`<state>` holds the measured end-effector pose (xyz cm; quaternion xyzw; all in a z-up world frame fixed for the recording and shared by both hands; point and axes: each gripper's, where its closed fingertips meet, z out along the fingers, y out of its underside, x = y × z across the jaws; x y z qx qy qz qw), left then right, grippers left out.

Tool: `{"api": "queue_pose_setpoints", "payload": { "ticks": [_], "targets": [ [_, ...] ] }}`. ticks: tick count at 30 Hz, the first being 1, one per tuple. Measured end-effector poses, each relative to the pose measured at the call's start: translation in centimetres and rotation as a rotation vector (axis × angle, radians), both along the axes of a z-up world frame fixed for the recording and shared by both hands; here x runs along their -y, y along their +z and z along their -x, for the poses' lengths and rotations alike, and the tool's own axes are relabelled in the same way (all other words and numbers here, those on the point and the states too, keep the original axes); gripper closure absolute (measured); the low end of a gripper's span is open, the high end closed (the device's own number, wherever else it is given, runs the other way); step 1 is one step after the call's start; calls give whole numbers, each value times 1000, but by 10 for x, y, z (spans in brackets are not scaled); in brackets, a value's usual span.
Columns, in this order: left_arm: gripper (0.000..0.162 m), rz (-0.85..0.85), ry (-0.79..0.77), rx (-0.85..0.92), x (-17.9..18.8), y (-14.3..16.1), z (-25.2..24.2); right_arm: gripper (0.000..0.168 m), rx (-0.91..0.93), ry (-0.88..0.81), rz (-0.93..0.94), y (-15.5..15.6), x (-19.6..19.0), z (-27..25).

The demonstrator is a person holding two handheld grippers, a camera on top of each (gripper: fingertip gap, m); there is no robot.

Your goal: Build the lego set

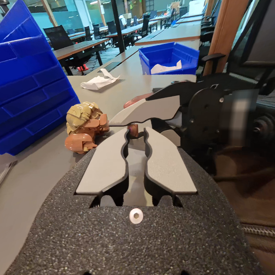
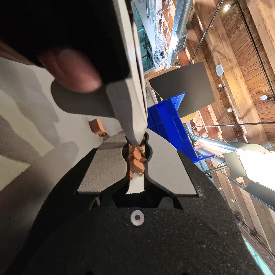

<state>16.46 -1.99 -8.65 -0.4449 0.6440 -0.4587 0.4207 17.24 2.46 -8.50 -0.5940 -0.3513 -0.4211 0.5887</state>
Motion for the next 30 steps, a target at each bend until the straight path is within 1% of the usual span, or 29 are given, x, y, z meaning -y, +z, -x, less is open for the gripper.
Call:
{"api": "queue_pose_setpoints", "payload": {
  "ticks": [3, 9, 11, 13, 18, 20, 22, 27, 30],
  "targets": [
    [150, -52, 47, -5, -3, -2, -4, 153, 10, -17, 4, -1, 0, -2],
    [153, -113, 85, 7, -4, -2, -5, 153, 7, -22, 8, -2, 0, -4],
    [154, -120, 84, 14, -4, -2, -4, 153, 4, -24, 7, -2, 0, -4],
    [162, -93, 45, 25, 0, -1, -3, 153, -6, -37, 3, -1, -1, -7],
    [162, 21, -2, 21, -3, -1, -2, 152, -24, -22, -2, 0, 0, -6],
    [162, 33, 1, 26, -6, 1, -1, 152, -26, -25, 5, 0, -1, -7],
    [162, 15, 24, 32, -9, 3, -1, 153, -17, -30, 12, -2, -1, -7],
    [149, -83, 85, 6, -7, 0, -4, 152, -6, -44, 14, -3, -2, -8],
    [148, -125, 125, -5, -7, -2, -6, 152, -8, -50, 12, -2, -3, -9]
  ]
}}
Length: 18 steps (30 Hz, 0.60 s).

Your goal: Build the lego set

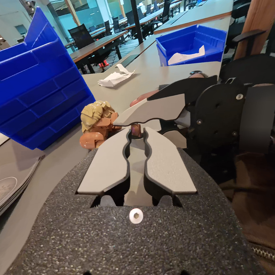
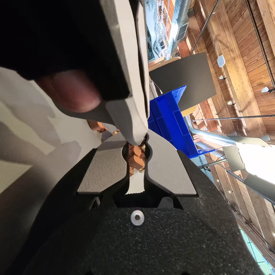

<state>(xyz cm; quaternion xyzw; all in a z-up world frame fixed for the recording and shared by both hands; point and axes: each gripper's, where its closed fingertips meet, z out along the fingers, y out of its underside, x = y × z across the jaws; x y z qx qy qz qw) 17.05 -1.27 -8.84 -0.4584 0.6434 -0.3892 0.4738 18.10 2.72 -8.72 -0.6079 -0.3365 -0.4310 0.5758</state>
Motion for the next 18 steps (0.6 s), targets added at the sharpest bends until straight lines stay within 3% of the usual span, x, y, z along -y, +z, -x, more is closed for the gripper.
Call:
{"api": "queue_pose_setpoints", "payload": {
  "ticks": [8, 18],
  "targets": [
    [149, -41, 32, 8, -1, -2, -3, 152, -17, 18, -7, 2, -1, 5],
    [154, 213, -146, -7, 4, 1, 3, 152, -20, 33, -10, 3, -1, 5]
  ]
}}
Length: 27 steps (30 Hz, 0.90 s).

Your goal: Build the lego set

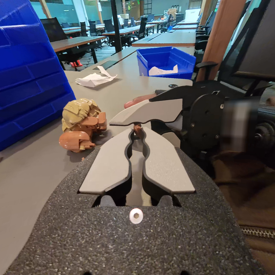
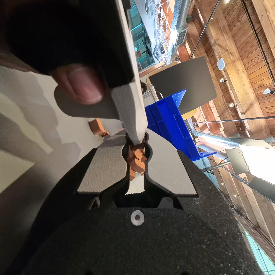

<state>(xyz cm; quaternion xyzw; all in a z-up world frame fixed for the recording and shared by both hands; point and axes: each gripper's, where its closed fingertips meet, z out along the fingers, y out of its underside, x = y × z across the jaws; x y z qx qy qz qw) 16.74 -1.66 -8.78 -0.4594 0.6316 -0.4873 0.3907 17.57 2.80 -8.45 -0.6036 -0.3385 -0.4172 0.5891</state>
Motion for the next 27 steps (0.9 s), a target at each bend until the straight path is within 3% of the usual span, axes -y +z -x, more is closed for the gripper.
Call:
{"api": "queue_pose_setpoints", "payload": {
  "ticks": [6, 13, 18, 27],
  "targets": [
    [153, 11, -33, -30, 0, -2, 2, 154, 14, 6, 18, -2, 0, 1],
    [159, 71, -77, 32, -10, 15, 12, 155, -32, 26, -8, 4, 2, 0],
    [152, 24, -133, 53, -1, 12, 11, 155, -18, 23, -7, 3, 2, 2],
    [154, -129, -7, 100, 1, 7, 2, 154, 20, -14, -25, 4, 2, 0]
  ]
}}
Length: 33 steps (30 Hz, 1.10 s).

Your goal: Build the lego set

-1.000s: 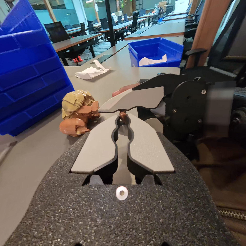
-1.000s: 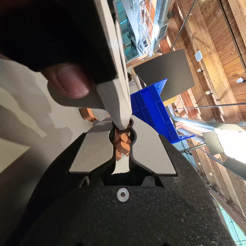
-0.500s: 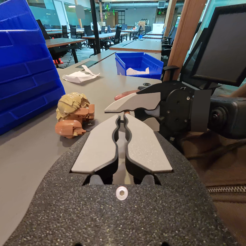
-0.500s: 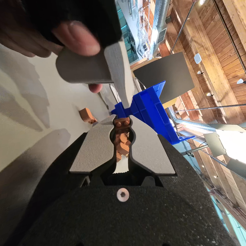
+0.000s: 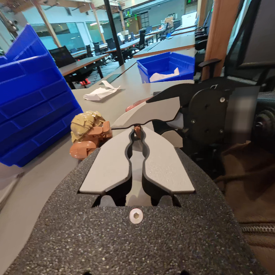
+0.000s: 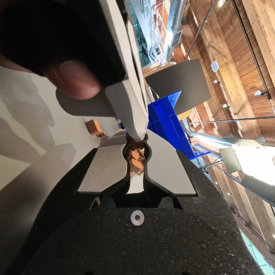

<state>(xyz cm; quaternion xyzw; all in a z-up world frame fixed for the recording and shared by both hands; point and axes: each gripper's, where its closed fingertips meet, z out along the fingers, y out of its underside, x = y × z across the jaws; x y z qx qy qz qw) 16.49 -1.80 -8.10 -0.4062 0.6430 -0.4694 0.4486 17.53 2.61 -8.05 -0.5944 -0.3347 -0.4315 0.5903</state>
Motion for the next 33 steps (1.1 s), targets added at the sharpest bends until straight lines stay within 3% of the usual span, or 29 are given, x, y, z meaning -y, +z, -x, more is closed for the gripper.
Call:
{"api": "queue_pose_setpoints", "payload": {
  "ticks": [13, 23, 33],
  "targets": [
    [156, -408, -7, 65, 0, -3, 2, 155, 35, 2, 2, -3, 1, 3],
    [152, -193, 104, -11, -3, -5, -2, 155, 51, -39, -1, -3, 0, -1],
    [155, -342, 57, 28, 0, -5, -2, 154, 44, -27, 6, -5, 2, 0]
  ]
}}
